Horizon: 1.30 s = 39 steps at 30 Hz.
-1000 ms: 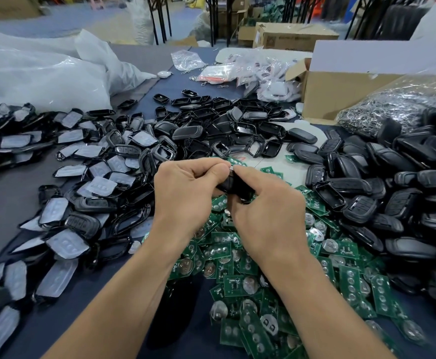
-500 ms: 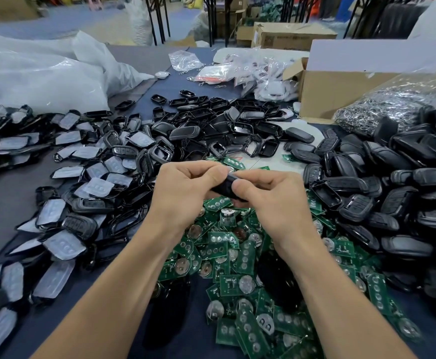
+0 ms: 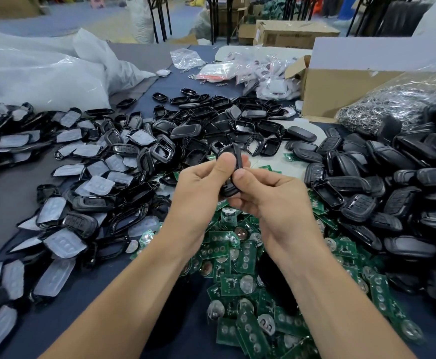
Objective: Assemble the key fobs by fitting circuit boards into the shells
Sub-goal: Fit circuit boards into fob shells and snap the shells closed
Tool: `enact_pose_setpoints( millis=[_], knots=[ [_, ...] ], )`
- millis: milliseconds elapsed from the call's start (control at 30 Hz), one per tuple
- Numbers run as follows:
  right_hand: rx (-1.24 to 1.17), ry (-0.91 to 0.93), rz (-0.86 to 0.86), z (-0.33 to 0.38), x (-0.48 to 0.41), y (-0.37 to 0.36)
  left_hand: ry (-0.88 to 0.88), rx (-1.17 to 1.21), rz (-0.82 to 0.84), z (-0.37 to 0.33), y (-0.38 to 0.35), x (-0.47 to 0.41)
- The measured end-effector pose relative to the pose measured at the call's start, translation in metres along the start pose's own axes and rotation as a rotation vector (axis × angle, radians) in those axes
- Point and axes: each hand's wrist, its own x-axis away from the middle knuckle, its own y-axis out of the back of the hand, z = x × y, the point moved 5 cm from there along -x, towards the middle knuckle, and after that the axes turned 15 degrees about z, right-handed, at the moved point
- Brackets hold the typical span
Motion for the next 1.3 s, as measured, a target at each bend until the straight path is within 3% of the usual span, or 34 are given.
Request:
enact_pose_setpoints(
  millis=[200,467,567,633,700,800,867,900,1000,1100,1200,1300],
  knots=[
    [-0.003,0.033,0.032,-0.004,-0.001,-0.007,-0.036,0.094,-0.155,0.001,-0.004,0.007],
    [0.006,-0.031,0.028,-0.008,-0.001,-0.005,-0.040,0.069,-0.158,-0.001,0.005,0.005],
    [0.054,-0.121,0.049,-0.003,-0.003,0.002,-0.044,-0.013,-0.143,-0.003,0.008,0.003],
    [0.065,-0.185,-0.022,0.007,-0.004,0.022,-0.037,-0.043,-0.161,-0.004,0.016,0.002],
    [-0.194,-0.086,-0.054,0.029,-0.002,0.047,-0.021,-0.012,-0.232,-0.005,0.027,0.003],
    [-0.742,0.276,0.183,0.069,0.005,0.073,0.006,0.030,-0.334,-0.006,0.038,0.004],
    [-0.814,0.343,0.182,0.075,0.004,0.083,0.014,0.037,-0.390,-0.006,0.044,0.005],
    [-0.802,0.290,0.123,0.070,0.001,0.085,0.015,0.050,-0.416,-0.006,0.048,0.004],
    [-0.564,0.062,-0.049,0.045,-0.011,0.075,0.006,0.081,-0.486,-0.005,0.058,0.004],
    [-0.077,-0.044,-0.134,0.034,-0.033,0.054,-0.005,0.059,-0.565,-0.005,0.067,0.004],
    [0.642,-0.104,-0.050,0.033,-0.068,0.023,-0.006,0.061,-0.616,-0.004,0.075,0.004],
    [1.214,-0.156,0.069,0.022,-0.108,0.001,0.002,0.070,-0.639,-0.002,0.080,0.002]
  ],
)
